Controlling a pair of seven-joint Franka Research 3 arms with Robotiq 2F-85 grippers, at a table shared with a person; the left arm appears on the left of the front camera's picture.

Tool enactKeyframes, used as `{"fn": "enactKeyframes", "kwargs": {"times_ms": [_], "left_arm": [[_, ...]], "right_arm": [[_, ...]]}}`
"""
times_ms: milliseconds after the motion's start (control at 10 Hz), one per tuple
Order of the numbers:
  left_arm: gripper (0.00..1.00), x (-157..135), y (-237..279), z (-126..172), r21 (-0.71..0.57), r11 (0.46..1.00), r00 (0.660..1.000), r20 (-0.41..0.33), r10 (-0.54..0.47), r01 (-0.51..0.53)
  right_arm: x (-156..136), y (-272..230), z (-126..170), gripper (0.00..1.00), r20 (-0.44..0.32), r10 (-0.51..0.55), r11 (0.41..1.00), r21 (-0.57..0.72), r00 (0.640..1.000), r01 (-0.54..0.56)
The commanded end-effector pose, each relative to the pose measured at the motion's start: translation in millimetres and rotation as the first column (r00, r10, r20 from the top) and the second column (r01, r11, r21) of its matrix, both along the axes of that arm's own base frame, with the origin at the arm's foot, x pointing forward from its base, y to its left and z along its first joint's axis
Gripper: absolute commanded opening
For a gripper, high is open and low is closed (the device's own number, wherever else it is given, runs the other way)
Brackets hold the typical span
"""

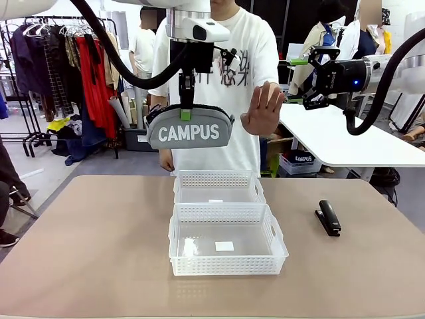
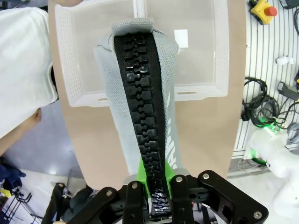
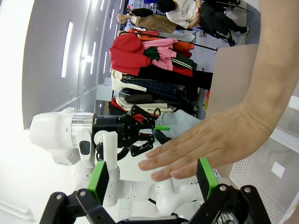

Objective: Distribute items into two baskets.
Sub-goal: Place the picked Pencil pouch into the Organizing basket as instructed by the person.

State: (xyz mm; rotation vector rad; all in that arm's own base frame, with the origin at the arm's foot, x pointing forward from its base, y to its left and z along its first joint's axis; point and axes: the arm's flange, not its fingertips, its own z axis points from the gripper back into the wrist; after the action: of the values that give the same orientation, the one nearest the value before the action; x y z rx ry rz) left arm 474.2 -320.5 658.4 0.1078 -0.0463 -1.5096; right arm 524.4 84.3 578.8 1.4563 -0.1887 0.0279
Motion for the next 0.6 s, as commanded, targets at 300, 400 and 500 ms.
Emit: {"fn": "enactKeyframes", "kwargs": {"times_ms": [300,400,500], "left_arm": [[0.00,-0.9,-0.1,2.4,-0.003,1.000,1.000,0.007,-0.002,0.002],[0.00,-0.9,-0.1,2.4,-0.003,1.000,1.000,0.007,-0.002,0.002],[0.00,-0.9,-0.1,2.4,-0.003,1.000,1.000,0.007,-0.002,0.002]], "right_arm": [[-0.3,0.1,2.0,1.00,0.003,0.000,1.000,0.001,1.000,0.000],[-0.3,0.1,2.0,1.00,0.003,0.000,1.000,0.001,1.000,0.000],[-0.3,0.1,2.0,1.00,0.003,0.000,1.000,0.001,1.000,0.000]]}}
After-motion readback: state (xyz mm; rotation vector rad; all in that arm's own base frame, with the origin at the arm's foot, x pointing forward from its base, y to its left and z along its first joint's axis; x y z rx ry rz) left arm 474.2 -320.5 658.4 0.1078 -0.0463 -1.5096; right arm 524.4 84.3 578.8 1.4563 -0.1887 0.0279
